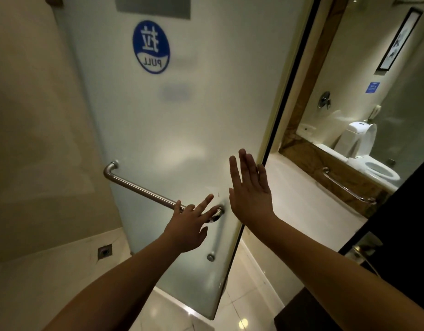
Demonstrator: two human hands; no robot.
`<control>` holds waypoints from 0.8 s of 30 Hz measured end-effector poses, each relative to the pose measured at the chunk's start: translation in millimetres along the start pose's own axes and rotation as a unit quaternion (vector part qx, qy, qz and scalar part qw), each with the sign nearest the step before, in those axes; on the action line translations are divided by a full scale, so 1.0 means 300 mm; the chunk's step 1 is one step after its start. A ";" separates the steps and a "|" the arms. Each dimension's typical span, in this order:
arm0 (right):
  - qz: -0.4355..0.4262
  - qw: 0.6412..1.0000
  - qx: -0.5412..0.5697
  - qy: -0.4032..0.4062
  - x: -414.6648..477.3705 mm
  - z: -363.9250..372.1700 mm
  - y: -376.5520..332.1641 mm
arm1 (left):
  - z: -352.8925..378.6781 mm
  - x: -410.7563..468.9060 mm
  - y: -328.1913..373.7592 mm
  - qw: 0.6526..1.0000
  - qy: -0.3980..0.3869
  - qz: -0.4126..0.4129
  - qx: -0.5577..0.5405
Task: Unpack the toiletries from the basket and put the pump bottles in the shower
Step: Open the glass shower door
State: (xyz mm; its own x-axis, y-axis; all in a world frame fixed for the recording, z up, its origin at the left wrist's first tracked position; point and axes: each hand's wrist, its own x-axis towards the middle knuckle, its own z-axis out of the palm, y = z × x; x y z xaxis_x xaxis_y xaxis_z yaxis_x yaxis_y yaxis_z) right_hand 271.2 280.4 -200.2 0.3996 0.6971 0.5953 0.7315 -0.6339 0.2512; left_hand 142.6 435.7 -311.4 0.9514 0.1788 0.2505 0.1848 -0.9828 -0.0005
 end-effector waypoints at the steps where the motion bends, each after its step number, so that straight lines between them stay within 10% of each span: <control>1: -0.006 1.000 0.003 -0.009 0.007 0.007 -0.001 | 0.006 0.009 0.000 1.000 0.000 -0.004 0.003; 14: -0.105 0.991 0.022 -0.086 0.087 0.070 -0.107 | 0.005 -0.057 -0.101 0.993 -0.035 -0.108 0.041; 24: -0.283 0.935 0.181 -0.115 0.261 -0.018 -0.682 | -0.265 -0.508 -0.399 0.953 -0.038 -0.275 0.120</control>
State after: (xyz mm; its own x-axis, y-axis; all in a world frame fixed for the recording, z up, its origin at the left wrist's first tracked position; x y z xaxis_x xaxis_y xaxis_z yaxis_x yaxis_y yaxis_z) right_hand 149.9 462.8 -200.9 -0.0310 0.9665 0.2547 0.9840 -0.0153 0.1778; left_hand -44.0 522.4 -272.5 0.7073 0.6764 0.2054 0.7036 -0.7017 -0.1121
